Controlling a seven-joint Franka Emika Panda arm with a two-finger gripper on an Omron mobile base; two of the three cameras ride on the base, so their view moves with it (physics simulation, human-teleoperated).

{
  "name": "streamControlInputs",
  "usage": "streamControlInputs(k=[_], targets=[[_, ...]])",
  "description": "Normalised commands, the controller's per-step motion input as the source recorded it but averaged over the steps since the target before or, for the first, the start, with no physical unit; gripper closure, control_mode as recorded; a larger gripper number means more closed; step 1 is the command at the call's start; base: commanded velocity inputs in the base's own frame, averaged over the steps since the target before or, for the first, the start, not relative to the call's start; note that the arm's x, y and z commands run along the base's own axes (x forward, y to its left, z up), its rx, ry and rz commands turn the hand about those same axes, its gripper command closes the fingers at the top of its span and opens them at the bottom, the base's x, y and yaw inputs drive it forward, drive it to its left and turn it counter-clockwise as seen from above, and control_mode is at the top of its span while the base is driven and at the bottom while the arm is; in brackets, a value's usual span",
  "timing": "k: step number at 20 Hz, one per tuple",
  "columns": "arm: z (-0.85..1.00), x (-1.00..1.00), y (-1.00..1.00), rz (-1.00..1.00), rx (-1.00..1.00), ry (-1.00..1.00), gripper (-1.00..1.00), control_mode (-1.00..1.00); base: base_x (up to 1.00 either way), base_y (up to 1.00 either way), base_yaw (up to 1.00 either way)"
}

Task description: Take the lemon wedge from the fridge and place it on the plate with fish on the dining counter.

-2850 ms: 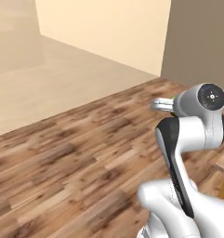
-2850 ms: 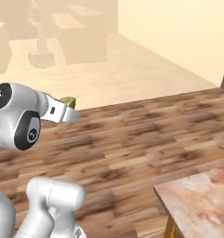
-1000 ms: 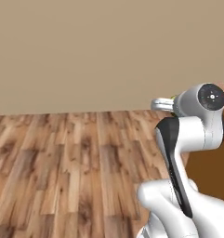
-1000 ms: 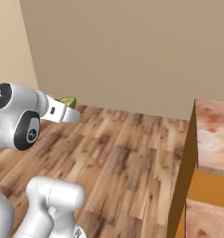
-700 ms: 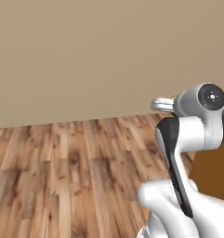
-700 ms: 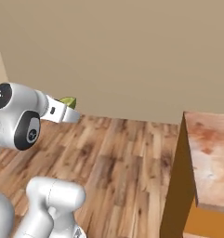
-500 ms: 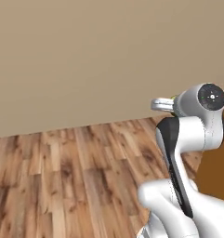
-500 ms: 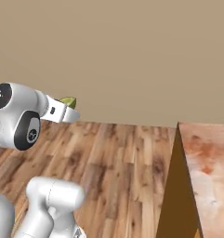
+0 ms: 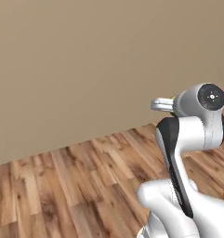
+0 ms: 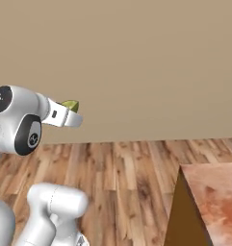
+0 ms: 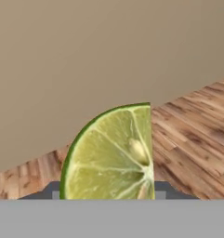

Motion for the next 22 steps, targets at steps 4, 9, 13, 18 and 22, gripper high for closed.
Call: streamControlInputs(k=[4,9,13,18,22], targets=[[0.0,0.0,0.0,0.0,0.0,0.0,1.0,1.0,1.0,0.51,-0.44],[0.0,0.0,0.0,0.0,0.0,0.0,1.0,1.0,1.0,0.53,-0.48],[0.0,0.0,0.0,0.0,0.0,0.0,1.0,1.0,1.0,0.46,-0.54],[0.0,0.0,0.0,0.0,0.0,0.0,1.0,1.0,1.0,0.38,-0.53],[0.0,0.0,0.0,0.0,0.0,0.0,1.0,1.0,1.0,0.28,-0.56]])
